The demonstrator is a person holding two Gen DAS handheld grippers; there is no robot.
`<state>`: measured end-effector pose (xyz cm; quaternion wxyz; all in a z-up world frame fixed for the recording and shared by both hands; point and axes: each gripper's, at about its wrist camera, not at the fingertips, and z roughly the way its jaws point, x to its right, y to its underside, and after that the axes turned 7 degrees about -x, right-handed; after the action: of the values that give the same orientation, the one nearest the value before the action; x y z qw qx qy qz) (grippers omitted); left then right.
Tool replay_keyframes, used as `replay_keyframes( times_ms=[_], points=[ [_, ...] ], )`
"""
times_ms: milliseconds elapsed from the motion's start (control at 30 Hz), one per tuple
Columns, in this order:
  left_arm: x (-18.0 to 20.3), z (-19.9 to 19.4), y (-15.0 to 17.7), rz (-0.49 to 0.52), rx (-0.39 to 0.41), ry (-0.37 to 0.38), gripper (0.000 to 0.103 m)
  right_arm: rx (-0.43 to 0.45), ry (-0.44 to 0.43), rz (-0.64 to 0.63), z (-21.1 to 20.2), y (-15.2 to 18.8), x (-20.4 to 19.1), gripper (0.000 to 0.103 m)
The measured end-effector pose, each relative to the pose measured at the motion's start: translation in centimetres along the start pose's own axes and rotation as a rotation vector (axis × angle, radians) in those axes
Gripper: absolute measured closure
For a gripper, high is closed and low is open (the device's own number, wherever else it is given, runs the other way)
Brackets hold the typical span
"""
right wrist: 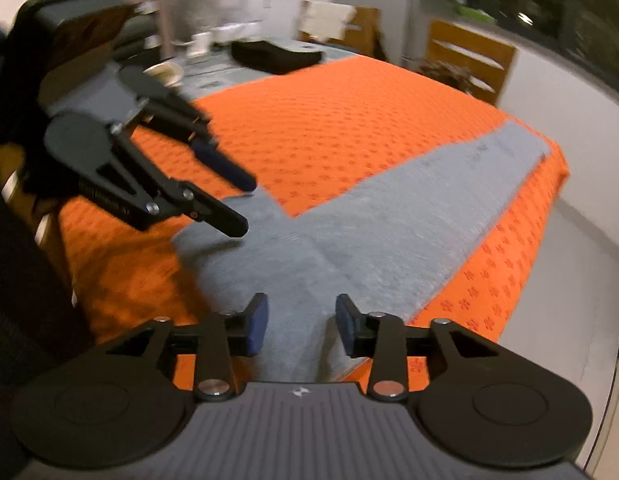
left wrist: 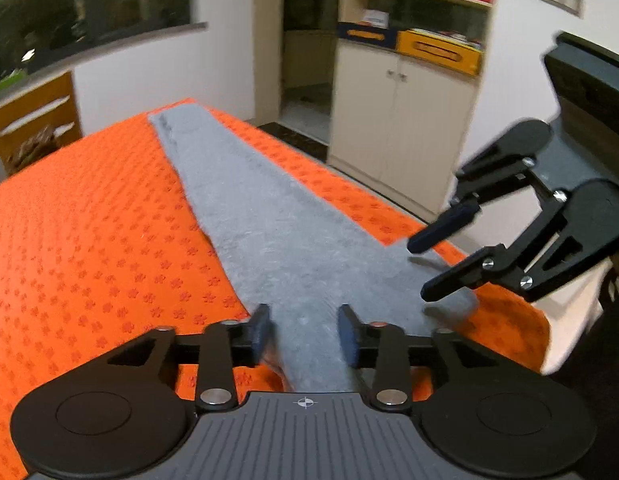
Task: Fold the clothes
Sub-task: 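Open both grippers and move them away from the sweater, then grasp the rolled sweater end with both grippers and roll it over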
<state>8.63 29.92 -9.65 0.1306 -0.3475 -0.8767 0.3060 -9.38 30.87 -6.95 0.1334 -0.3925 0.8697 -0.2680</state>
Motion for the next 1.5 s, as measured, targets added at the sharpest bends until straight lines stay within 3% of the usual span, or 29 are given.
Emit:
replay_keyframes(
  times_ms=[133, 267, 567, 733, 867, 967, 1000, 1067, 1133, 1333, 1500],
  points=[
    [1.2, -0.9, 1.0, 0.08, -0.013, 0.021, 0.045, -0.015, -0.013, -0.1, -0.2, 0.9, -1.3, 0.045],
    [2.8, 0.0, 1.9, 0.179, -0.044, -0.001, 0.045, -0.038, 0.016, -0.2, 0.6, 1.8, -2.3, 0.037],
    [4.2, 2.5, 3.0, 0.309, -0.07, -0.075, 0.043, -0.056, 0.128, -0.394, 2.3, 2.9, -3.6, 0.035],
    [5.0, 2.6, 3.7, 0.421, -0.043, -0.157, 0.04, -0.018, 0.151, -0.397, 2.6, 3.3, -3.1, 0.048],
    [5.6, 1.8, 4.2, 0.475, 0.038, -0.227, 0.034, 0.003, 0.116, -0.337, 1.9, 2.8, -2.0, 0.064],
    [5.5, 2.1, 4.4, 0.495, 0.054, -0.244, 0.033, -0.002, 0.08, -0.299, 1.4, 2.2, -1.3, 0.068],
    [5.4, 2.2, 4.3, 0.497, 0.055, -0.236, 0.034, -0.005, 0.071, -0.286, 1.3, 2.2, -1.1, 0.069],
    [5.3, 2.3, 4.1, 0.498, 0.054, -0.212, 0.054, -0.011, 0.053, -0.258, 1.1, 2.0, -0.8, 0.07],
    [4.9, 1.9, 3.5, 0.459, 0.045, -0.18, 0.064, -0.021, 0.035, -0.227, 0.8, 1.6, -0.4, 0.071],
    [4.0, 0.2, 2.4, 0.326, 0.022, -0.084, 0.069, -0.035, -0.006, -0.168, -0.6, 0.8, -0.3, 0.072],
    [3.5, -1.1, 2.0, 0.249, -0.046, 0.034, 0.069, -0.093, -0.097, -0.073, -1.4, 0.6, -0.4, 0.072]
  ],
)
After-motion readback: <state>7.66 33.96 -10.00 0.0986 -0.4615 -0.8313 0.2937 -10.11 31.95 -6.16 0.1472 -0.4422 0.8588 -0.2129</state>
